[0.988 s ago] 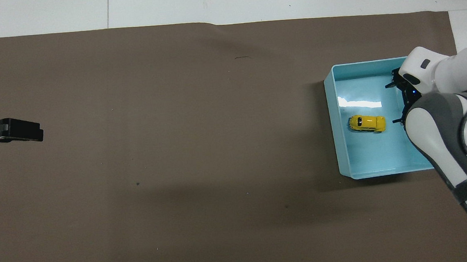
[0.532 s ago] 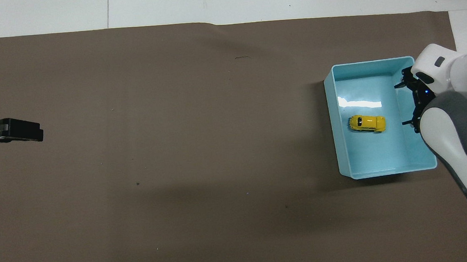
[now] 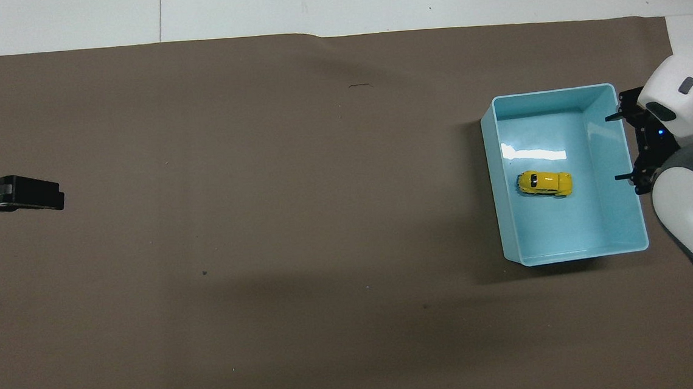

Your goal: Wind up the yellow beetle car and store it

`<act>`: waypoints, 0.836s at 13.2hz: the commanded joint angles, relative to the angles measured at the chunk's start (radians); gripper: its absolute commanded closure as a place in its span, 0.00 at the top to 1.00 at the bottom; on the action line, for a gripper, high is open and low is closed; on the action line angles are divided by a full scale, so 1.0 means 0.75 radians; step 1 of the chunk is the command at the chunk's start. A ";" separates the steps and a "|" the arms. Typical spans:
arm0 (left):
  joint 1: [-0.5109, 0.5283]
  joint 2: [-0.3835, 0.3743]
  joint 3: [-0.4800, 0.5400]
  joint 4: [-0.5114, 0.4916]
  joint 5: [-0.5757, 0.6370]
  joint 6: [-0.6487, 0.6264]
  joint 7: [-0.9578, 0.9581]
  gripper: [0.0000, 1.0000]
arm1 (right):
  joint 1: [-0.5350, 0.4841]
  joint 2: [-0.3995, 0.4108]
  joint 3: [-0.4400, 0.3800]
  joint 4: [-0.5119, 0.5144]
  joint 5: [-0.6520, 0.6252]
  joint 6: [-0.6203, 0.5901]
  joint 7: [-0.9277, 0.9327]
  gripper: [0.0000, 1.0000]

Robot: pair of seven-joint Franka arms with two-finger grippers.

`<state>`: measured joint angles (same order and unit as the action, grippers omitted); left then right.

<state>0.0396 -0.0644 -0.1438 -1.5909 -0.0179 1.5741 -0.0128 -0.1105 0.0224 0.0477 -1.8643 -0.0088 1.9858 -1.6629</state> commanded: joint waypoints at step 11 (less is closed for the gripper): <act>0.011 -0.016 -0.003 -0.002 -0.015 -0.021 0.007 1.00 | 0.082 -0.071 -0.025 0.076 0.026 -0.048 0.339 1.00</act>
<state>0.0396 -0.0644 -0.1438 -1.5909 -0.0179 1.5741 -0.0128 -0.0714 -0.0323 0.0346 -1.8291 -0.0062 1.9828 -1.4806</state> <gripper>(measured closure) 0.000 0.000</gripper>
